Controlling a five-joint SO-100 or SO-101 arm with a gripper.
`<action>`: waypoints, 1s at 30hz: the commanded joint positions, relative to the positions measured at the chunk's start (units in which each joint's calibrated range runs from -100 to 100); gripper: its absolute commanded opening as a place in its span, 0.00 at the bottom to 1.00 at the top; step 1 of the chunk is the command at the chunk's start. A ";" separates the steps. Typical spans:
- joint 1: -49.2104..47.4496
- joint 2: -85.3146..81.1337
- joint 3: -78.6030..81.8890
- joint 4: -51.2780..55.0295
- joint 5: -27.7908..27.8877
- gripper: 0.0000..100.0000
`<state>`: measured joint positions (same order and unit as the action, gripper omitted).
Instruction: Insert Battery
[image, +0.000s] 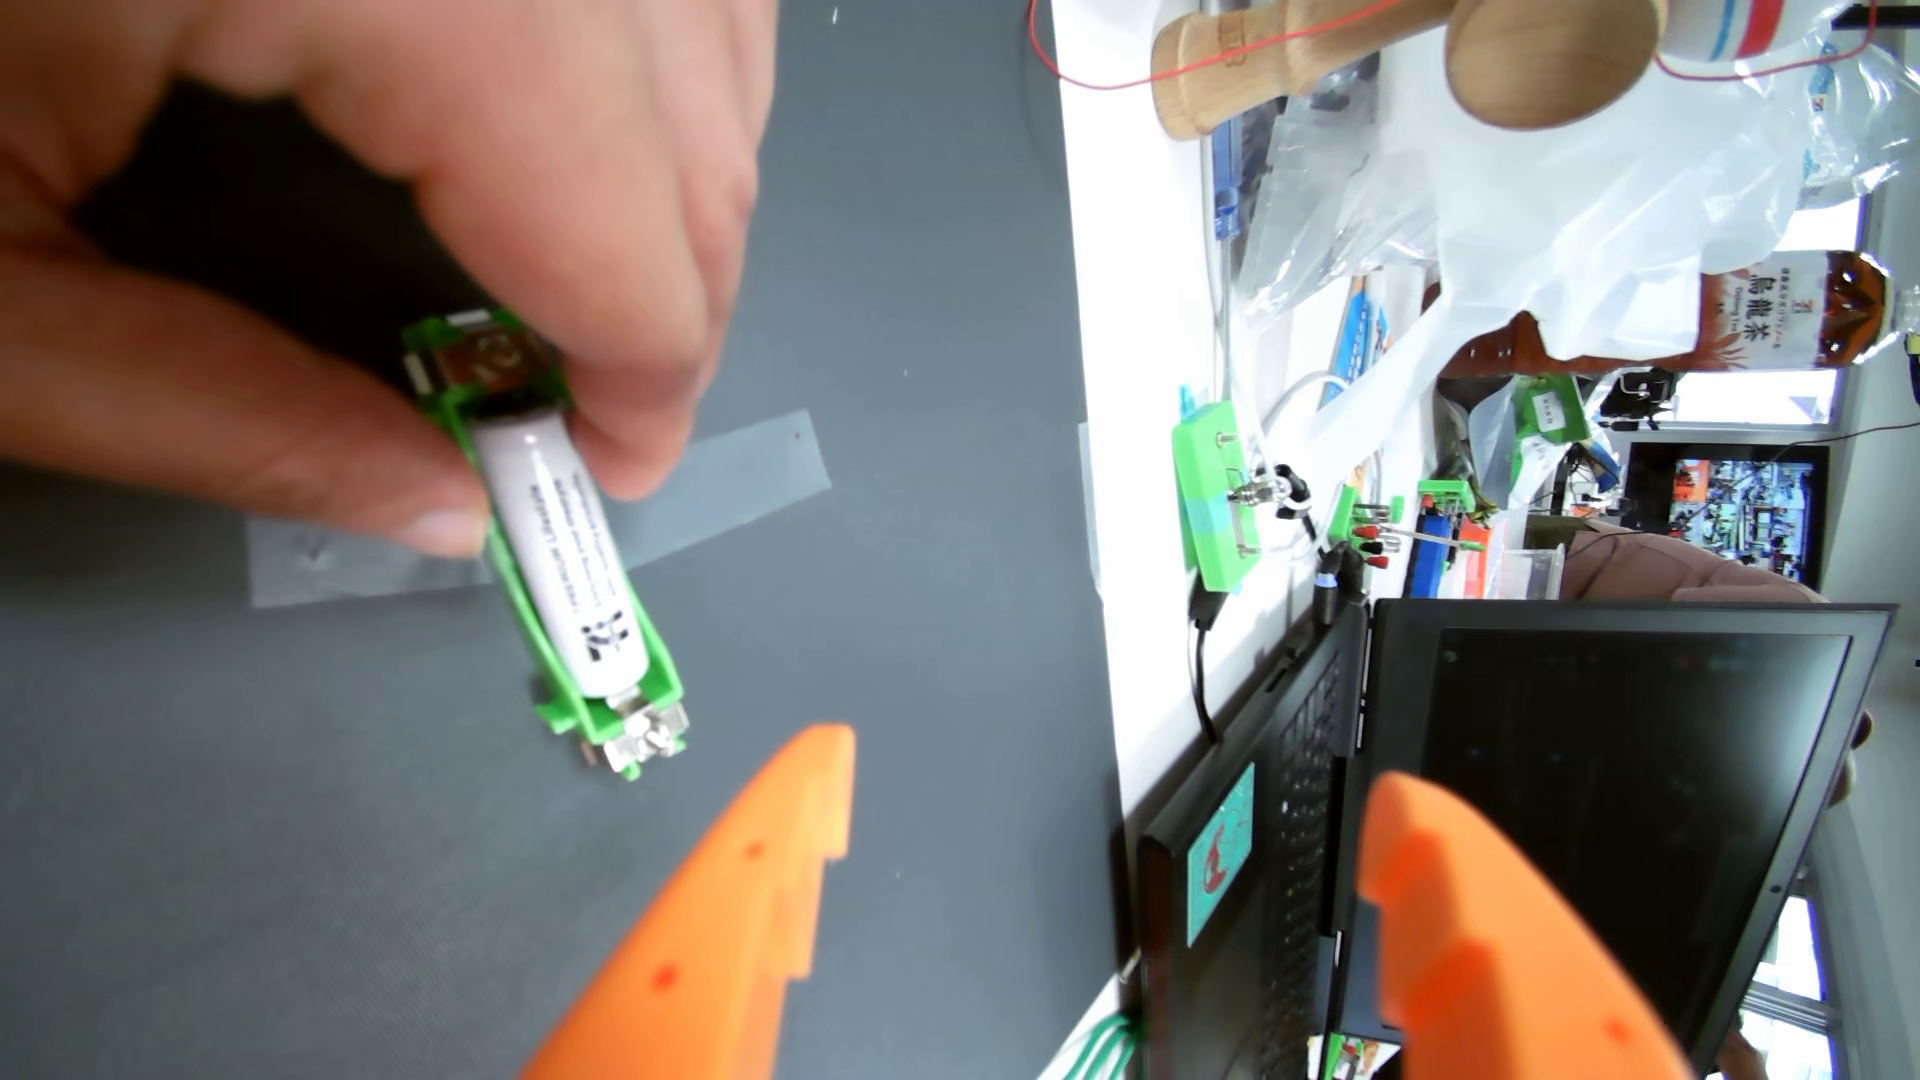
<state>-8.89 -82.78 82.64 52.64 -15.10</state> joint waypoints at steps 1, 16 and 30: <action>0.15 -0.46 -0.29 0.20 0.21 0.27; 0.15 -0.46 -0.74 0.20 0.21 0.27; 0.15 -0.46 -0.92 0.20 0.21 0.27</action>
<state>-8.89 -82.78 82.64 52.64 -15.10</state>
